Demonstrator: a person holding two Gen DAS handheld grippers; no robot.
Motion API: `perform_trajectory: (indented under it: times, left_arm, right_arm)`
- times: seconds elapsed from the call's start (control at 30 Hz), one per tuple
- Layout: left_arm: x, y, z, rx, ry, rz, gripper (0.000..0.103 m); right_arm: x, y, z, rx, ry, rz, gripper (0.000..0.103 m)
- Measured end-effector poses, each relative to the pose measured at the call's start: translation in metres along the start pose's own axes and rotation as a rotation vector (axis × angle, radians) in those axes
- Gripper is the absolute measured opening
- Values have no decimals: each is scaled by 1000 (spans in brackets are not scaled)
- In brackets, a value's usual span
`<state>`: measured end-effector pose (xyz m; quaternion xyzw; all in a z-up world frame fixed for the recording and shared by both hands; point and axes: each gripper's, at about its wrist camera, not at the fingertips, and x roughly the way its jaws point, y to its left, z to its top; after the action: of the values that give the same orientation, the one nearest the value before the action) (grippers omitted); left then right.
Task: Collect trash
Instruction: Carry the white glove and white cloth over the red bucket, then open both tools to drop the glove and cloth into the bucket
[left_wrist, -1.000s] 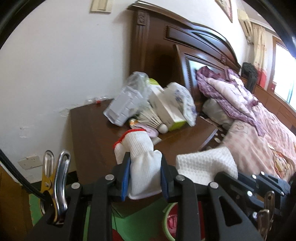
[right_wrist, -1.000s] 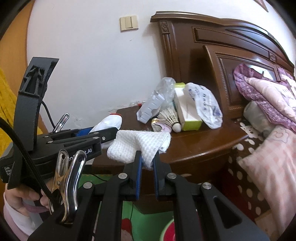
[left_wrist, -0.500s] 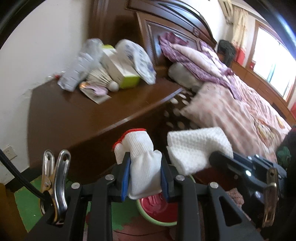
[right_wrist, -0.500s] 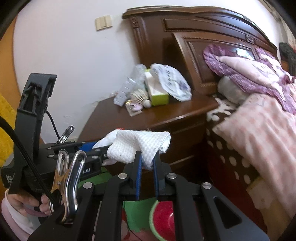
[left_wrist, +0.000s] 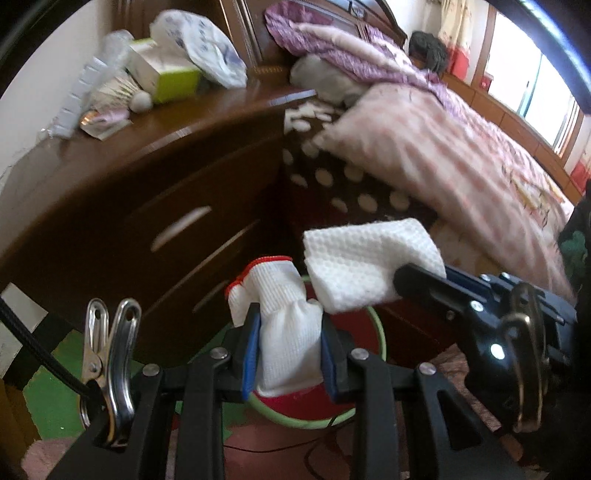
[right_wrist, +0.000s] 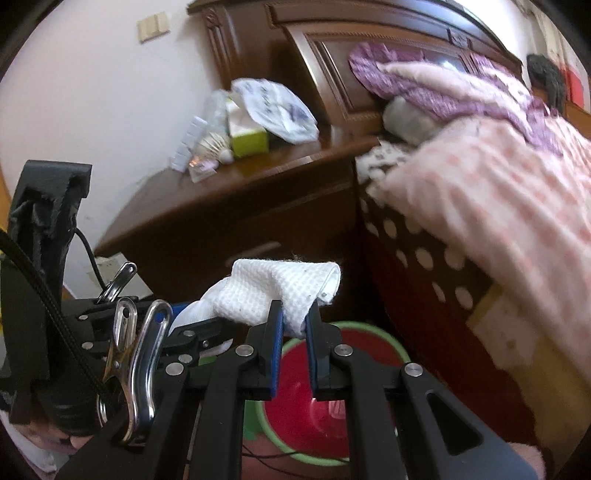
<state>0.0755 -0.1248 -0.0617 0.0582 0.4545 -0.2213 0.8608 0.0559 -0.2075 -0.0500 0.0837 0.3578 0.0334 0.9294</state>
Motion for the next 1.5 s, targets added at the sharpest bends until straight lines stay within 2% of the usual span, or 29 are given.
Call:
perform_trajectory:
  times: [0.27,0.53,0.83,1.13,1.37,1.43,1.5]
  left_arm:
    - [46,-9,-15,-2,81,-9,29]
    - [84,-3,-32,-12,162,-2,29]
    - [129,3,-53,-19,273,10,29]
    - [173,3,-74,-16,364,-10,29]
    - [187,5,-73,-9,356,-4,30]
    - [186,2,-73,-12,349,-6,33]
    - [186,2,-72,-18,340,-12,38]
  right_arm:
    - [34,-28,-26,61,93,-29,12]
    - [65,-45,-46,98,191,-50,12]
    - [110,-63,-76,146,376,-90,13]
    - [139,-88,-93,255,490,-82,13]
    - [147,-98,-91,290,498,-82,15]
    - [144,-96,-97,297,491,-85,16]
    - [143,-96,-98,305,479,-89,21]
